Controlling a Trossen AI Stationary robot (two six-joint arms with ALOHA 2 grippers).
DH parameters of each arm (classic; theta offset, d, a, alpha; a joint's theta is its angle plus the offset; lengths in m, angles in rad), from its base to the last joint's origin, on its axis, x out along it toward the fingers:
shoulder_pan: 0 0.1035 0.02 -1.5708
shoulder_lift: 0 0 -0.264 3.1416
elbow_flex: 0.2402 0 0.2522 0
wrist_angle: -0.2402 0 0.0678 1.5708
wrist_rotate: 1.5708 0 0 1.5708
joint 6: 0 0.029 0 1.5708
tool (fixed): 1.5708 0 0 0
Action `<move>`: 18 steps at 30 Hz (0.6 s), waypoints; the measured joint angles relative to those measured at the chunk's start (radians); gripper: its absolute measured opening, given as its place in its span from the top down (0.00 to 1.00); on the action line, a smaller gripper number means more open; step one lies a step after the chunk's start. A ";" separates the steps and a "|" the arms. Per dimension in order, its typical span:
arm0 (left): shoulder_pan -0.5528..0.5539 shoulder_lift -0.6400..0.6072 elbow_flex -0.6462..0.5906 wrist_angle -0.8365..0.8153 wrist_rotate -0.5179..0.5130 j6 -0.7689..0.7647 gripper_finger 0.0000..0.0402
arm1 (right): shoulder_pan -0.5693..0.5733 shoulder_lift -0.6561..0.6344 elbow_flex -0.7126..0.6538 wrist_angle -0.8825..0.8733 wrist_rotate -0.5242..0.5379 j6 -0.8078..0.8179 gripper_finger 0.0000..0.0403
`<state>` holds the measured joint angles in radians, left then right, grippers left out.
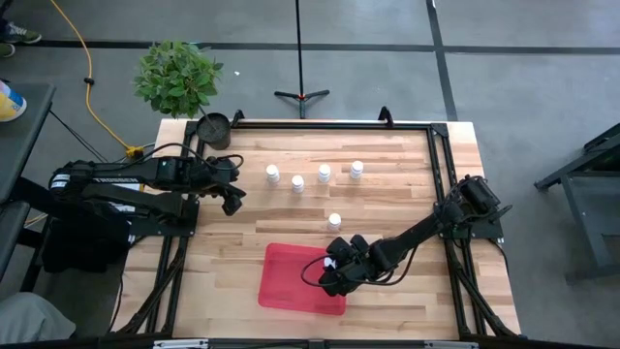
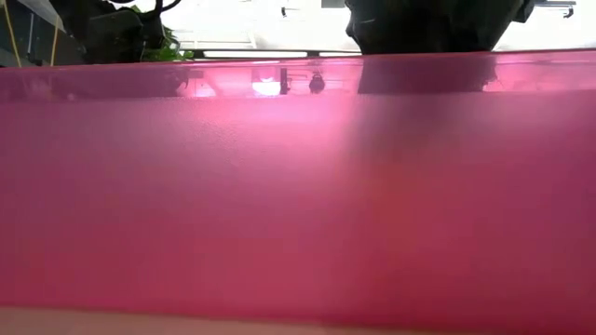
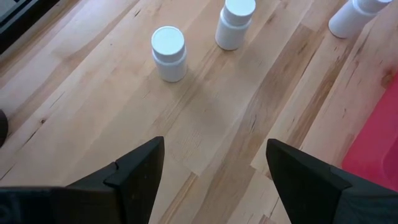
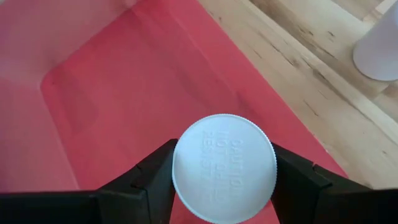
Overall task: Pick and place pill bottles into a basket
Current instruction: Put the white and orange medicine bottle into the red container
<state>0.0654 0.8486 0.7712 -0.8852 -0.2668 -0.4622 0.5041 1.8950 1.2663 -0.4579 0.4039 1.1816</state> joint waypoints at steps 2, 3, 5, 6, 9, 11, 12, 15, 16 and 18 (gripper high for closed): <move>0.000 0.000 0.000 0.000 0.000 0.000 0.21 | 0.000 0.006 0.000 0.003 -0.012 0.009 0.50; 0.000 0.000 0.000 0.000 0.000 0.000 0.21 | 0.001 0.009 0.000 0.002 -0.018 0.013 0.50; 0.000 0.000 0.000 -0.001 0.000 0.000 0.21 | 0.003 0.019 0.000 0.003 -0.020 0.015 0.50; 0.000 0.000 0.000 0.000 0.000 0.000 0.21 | 0.003 0.021 0.000 0.007 -0.022 0.015 0.50; 0.000 0.000 0.000 0.000 0.000 0.000 0.21 | 0.005 0.029 0.000 0.013 -0.034 0.016 0.50; 0.000 0.000 0.000 -0.001 0.000 0.000 0.21 | 0.005 0.030 0.000 0.018 -0.038 0.016 0.50; 0.000 0.000 0.000 0.000 0.000 0.000 0.21 | 0.006 0.030 0.000 0.018 -0.039 0.016 0.50; 0.000 0.000 0.000 0.000 0.000 0.000 0.21 | 0.007 0.030 0.000 0.017 -0.038 0.015 0.50; 0.000 0.000 0.000 0.000 0.000 0.000 0.21 | 0.007 0.030 0.000 0.017 -0.040 0.015 0.50; 0.000 0.000 0.000 0.000 0.000 0.000 0.21 | 0.007 0.030 0.000 0.017 -0.046 0.010 0.50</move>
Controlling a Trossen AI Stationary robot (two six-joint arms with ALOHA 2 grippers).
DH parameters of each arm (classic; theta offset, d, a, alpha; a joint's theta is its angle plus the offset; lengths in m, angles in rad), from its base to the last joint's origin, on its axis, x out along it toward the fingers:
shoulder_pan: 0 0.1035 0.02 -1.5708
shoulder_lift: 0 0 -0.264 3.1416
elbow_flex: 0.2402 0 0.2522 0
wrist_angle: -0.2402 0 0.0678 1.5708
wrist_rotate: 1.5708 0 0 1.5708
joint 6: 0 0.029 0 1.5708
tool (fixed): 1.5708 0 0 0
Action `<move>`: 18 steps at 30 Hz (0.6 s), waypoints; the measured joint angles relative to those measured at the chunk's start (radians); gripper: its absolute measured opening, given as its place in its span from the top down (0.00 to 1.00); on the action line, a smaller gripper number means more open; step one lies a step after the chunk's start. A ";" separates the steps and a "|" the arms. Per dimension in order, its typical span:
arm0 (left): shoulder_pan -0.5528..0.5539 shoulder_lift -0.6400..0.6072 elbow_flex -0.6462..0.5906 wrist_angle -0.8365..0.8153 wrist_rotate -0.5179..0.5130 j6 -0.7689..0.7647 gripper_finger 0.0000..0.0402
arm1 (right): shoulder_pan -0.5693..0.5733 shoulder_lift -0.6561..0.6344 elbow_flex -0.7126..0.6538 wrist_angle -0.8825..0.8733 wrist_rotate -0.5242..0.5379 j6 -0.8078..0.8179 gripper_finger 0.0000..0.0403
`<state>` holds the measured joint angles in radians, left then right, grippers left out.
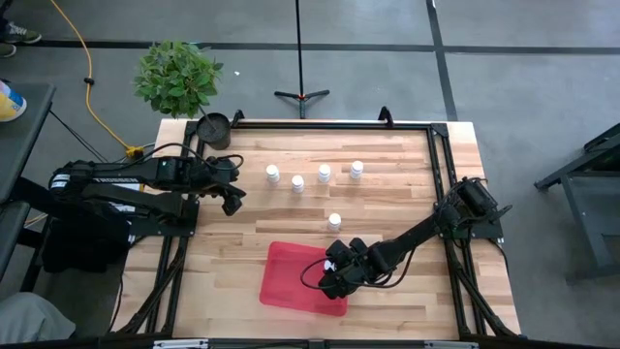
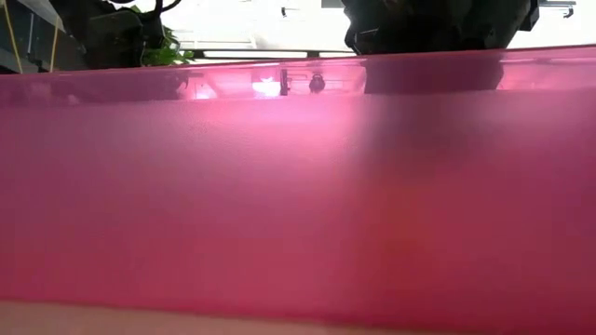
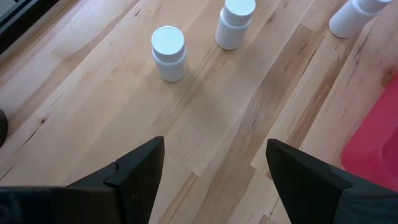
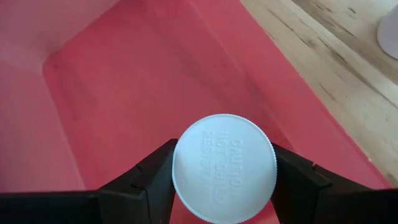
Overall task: Pick and place pill bottles into a basket
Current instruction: Put the white and orange medicine bottle into the red container
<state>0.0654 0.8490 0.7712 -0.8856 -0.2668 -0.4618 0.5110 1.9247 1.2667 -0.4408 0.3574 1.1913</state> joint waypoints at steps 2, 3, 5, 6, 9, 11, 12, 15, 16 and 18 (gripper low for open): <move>0.000 0.000 0.000 0.000 0.000 0.000 0.21 | 0.000 0.000 0.000 0.000 -0.010 -0.009 0.50; 0.000 0.000 0.000 0.000 0.000 0.000 0.21 | 0.000 0.000 0.000 0.000 -0.016 -0.016 0.50; 0.000 0.000 0.000 0.000 0.000 0.000 0.21 | 0.000 0.000 0.002 0.000 -0.025 -0.022 0.50; 0.000 0.000 0.000 0.000 0.000 0.000 0.21 | 0.000 0.000 0.002 0.000 -0.027 -0.022 0.50; 0.000 0.000 0.000 0.000 0.000 0.000 0.21 | 0.000 0.000 0.002 0.001 -0.028 -0.022 0.46; 0.000 0.000 0.000 0.000 0.000 0.000 0.21 | 0.000 0.000 0.002 0.000 -0.031 -0.023 0.42; 0.000 0.000 0.000 0.000 0.000 0.000 0.21 | 0.000 0.000 0.001 -0.003 -0.038 -0.023 0.40; 0.000 0.000 0.000 0.000 0.000 0.000 0.21 | 0.000 0.002 0.000 -0.008 -0.050 -0.024 0.34; 0.000 0.000 0.000 0.000 0.000 0.000 0.21 | 0.000 0.002 0.000 -0.007 -0.053 -0.025 0.32; 0.000 0.000 0.000 0.000 0.000 0.000 0.21 | 0.000 0.002 0.000 -0.005 -0.062 -0.031 0.29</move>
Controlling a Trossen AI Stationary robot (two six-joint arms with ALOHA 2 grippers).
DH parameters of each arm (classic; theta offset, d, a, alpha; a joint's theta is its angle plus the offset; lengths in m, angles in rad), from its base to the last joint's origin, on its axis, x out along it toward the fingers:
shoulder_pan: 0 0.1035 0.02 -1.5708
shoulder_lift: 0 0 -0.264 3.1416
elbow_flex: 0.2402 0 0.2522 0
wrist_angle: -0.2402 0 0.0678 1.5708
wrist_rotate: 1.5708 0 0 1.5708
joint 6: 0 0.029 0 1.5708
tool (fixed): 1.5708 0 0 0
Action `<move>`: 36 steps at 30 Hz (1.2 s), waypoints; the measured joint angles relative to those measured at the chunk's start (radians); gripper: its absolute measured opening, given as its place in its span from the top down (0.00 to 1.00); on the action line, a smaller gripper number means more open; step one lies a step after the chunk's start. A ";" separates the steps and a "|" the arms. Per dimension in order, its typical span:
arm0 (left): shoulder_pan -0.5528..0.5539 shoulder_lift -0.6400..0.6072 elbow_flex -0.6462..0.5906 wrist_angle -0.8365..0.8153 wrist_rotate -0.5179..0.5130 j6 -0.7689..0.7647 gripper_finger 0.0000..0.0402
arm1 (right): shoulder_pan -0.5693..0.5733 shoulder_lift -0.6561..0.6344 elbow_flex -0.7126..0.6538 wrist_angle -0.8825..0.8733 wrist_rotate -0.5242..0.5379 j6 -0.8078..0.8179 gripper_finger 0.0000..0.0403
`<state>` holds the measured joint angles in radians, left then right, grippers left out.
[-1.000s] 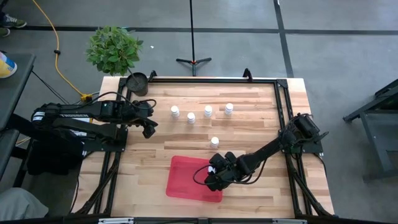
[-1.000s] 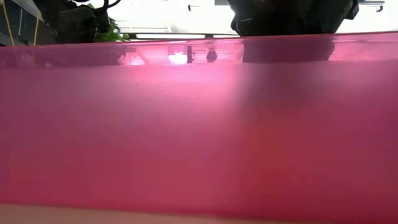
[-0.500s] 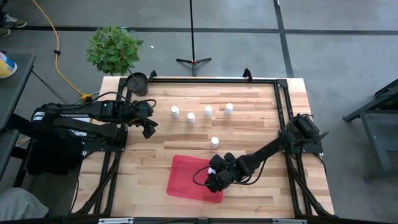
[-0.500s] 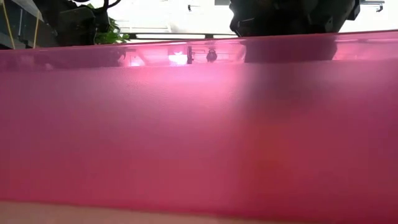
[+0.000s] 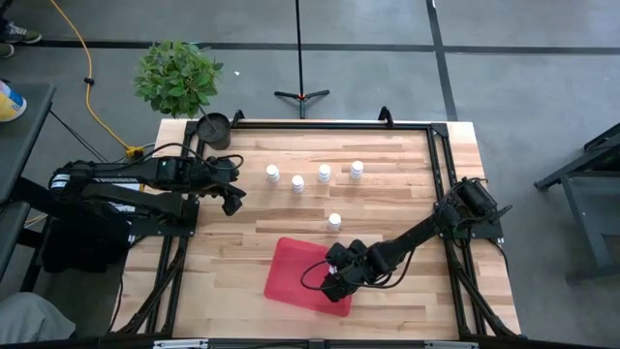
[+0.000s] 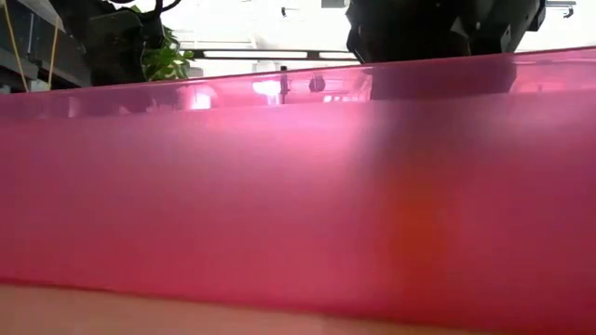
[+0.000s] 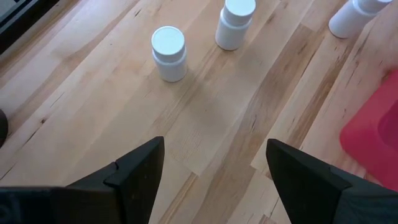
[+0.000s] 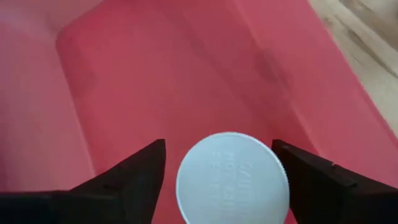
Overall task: Pick and place pill bottles into a basket
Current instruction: Put the white and orange medicine bottle into the red container, then put the white medicine bottle into the red container
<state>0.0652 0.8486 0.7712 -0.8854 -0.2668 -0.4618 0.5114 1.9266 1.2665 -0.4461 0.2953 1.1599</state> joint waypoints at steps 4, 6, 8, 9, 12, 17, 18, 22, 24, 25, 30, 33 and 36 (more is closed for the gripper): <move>0.000 0.000 0.000 0.000 0.000 0.000 0.21 | 0.000 0.000 0.000 0.001 -0.008 -0.018 0.28; 0.000 0.000 0.000 0.000 0.000 0.000 0.21 | 0.000 0.000 0.002 -0.002 -0.004 -0.031 0.28; 0.000 0.000 0.000 0.000 0.000 0.000 0.21 | 0.000 0.000 0.020 -0.021 0.007 -0.048 0.28; 0.000 0.000 0.000 0.000 0.000 -0.003 0.21 | 0.000 0.000 0.031 -0.030 0.012 -0.059 0.28; 0.000 0.000 0.000 0.000 0.000 -0.014 0.21 | -0.002 0.000 0.081 -0.109 0.023 -0.089 0.28; 0.000 0.000 0.000 0.000 0.000 -0.014 0.21 | -0.010 0.000 0.184 -0.266 0.045 -0.135 0.28; 0.000 0.000 0.000 0.000 0.000 -0.014 0.21 | -0.010 0.000 0.208 -0.305 0.057 -0.140 0.28; 0.000 0.000 0.000 0.000 0.000 -0.014 0.21 | -0.016 0.000 0.319 -0.480 0.122 -0.144 0.28; 0.000 0.000 0.000 0.000 0.000 -0.015 0.21 | -0.022 0.000 0.383 -0.578 0.167 -0.148 0.28; 0.000 0.000 0.000 0.000 0.000 -0.015 0.21 | -0.027 0.000 0.416 -0.622 0.192 -0.148 0.28; 0.000 0.000 0.000 0.000 0.000 -0.015 0.21 | -0.056 -0.002 0.576 -0.841 0.302 -0.132 0.28; 0.000 0.000 0.000 0.000 0.000 -0.015 0.21 | -0.080 -0.002 0.649 -0.955 0.344 -0.110 0.28; 0.000 0.000 0.000 -0.004 0.000 -0.015 0.21 | -0.106 -0.002 0.710 -1.036 0.347 -0.116 0.28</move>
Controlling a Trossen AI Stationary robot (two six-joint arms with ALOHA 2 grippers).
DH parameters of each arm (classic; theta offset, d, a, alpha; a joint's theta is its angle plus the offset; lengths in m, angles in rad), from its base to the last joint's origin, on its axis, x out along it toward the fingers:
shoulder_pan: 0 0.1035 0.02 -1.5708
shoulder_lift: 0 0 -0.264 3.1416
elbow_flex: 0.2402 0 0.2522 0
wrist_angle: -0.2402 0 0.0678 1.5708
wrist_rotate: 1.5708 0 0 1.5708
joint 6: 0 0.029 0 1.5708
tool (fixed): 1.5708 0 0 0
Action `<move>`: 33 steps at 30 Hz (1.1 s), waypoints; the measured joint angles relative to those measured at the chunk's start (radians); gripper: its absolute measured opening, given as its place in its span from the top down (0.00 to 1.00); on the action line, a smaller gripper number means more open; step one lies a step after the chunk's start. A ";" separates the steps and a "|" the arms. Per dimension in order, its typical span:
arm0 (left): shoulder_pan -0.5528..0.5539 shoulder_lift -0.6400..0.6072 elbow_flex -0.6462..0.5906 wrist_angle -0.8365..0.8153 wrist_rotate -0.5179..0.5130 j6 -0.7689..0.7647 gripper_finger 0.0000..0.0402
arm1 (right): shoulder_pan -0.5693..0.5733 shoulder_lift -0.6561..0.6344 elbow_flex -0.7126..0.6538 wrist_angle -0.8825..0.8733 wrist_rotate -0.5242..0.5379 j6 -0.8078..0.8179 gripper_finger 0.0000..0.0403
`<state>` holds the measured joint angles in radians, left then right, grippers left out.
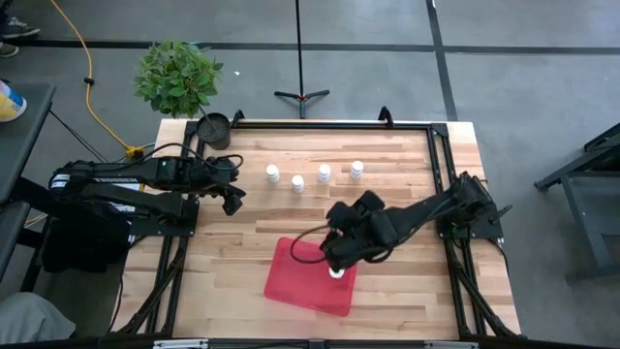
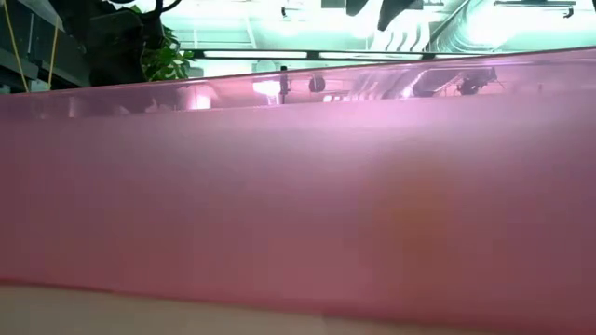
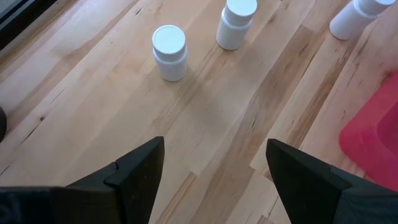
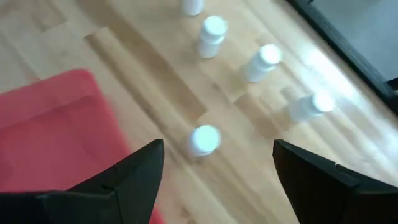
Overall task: Pick and place pill bottles into a basket
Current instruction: Put the white medicine bottle into the red container
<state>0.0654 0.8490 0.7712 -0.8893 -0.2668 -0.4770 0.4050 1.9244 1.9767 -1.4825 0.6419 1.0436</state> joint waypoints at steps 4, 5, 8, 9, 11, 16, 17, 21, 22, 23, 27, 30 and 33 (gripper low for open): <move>0.000 0.000 0.000 -0.008 0.000 -0.001 0.21 | -0.027 -0.007 0.071 -0.086 0.026 -0.046 0.28; 0.000 0.000 0.000 -0.009 0.000 -0.002 0.21 | -0.035 -0.021 0.074 -0.085 0.029 -0.073 0.28; 0.000 0.000 0.000 -0.006 0.000 -0.009 0.21 | -0.061 -0.077 0.074 -0.087 0.032 -0.114 0.28; 0.000 0.000 0.000 -0.003 0.000 -0.010 0.21 | -0.069 -0.102 0.066 -0.085 0.041 -0.122 0.28; 0.000 0.000 0.000 0.003 -0.005 -0.010 0.21 | -0.087 -0.162 0.034 -0.088 0.048 -0.136 0.28; 0.000 0.000 0.000 0.006 -0.011 -0.010 0.21 | -0.138 -0.349 -0.092 -0.065 0.060 -0.103 0.28; 0.000 0.000 0.000 0.006 -0.011 -0.010 0.21 | -0.147 -0.395 -0.131 -0.040 0.058 -0.099 0.28; 0.000 0.000 0.000 0.017 -0.014 -0.009 0.21 | -0.175 -0.566 -0.318 0.117 0.046 -0.083 0.28; 0.000 0.000 0.000 0.024 -0.014 -0.009 0.21 | -0.180 -0.608 -0.372 0.171 0.036 -0.084 0.28; 0.000 0.000 0.000 0.033 -0.014 -0.009 0.21 | -0.185 -0.649 -0.426 0.228 0.030 -0.088 0.28; 0.000 0.000 0.000 0.046 -0.014 -0.009 0.21 | -0.204 -0.786 -0.650 0.495 -0.004 -0.129 0.28; 0.000 0.000 0.000 0.063 -0.016 -0.008 0.21 | -0.219 -0.852 -0.807 0.708 -0.090 -0.177 0.28; 0.000 0.000 0.000 0.070 -0.016 -0.008 0.21 | -0.244 -0.880 -0.942 0.891 -0.223 -0.215 0.28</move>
<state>0.0654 0.8488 0.7712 -0.8194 -0.2832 -0.4853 0.1615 1.0447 1.0349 -0.5915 0.4185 0.8282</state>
